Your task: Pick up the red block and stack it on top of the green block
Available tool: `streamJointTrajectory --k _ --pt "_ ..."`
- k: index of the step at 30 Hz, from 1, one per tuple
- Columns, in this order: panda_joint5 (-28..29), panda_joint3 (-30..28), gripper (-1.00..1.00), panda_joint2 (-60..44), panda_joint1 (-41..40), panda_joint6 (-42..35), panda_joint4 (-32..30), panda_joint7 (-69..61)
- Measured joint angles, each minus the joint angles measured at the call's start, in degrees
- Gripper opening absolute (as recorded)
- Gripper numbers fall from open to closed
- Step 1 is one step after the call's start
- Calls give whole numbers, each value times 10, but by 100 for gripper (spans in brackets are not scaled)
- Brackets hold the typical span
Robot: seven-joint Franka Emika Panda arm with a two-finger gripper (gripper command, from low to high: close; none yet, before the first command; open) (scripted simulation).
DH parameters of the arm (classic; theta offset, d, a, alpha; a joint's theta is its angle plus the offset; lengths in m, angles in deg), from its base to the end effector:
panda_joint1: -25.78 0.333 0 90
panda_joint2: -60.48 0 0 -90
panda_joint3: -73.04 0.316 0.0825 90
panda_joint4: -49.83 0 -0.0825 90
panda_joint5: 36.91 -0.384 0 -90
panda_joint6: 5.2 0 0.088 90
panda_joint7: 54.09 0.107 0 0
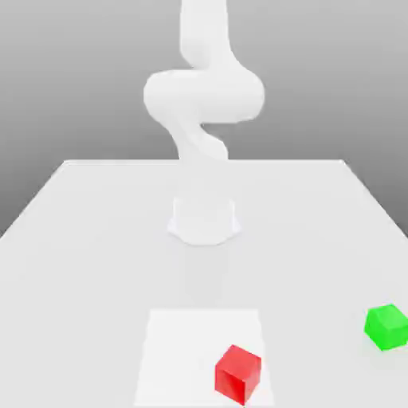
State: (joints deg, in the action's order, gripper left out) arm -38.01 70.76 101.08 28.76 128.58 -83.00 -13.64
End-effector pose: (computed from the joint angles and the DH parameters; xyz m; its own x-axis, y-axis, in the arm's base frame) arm 0.3810 -0.0002 0.6722 0.5837 -0.6587 0.4747 -0.4700 -0.7509 -0.4640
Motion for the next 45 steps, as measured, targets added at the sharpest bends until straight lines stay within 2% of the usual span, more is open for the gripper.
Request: streamJointTrajectory --k 7,13,19,25,29,30,37,42,45 --pt "-39 -54 0 -150 73 56 -30 -159" --pt "-72 -77 0 -276 113 103 -54 -293" --pt "-83 -76 0 -398 133 152 -79 -409" --pt "-43 -74 0 -513 135 207 -103 -484" --pt "-63 -54 0 -595 120 271 -94 -510" --pt "-70 -47 -100 -613 115 286 -91 -515" --pt "-71 -46 -100 -616 114 288 -91 -516" --pt "-34 -65 -100 -528 130 215 -105 -488" --pt "-19 -27 -100 -507 176 191 -104 -468"
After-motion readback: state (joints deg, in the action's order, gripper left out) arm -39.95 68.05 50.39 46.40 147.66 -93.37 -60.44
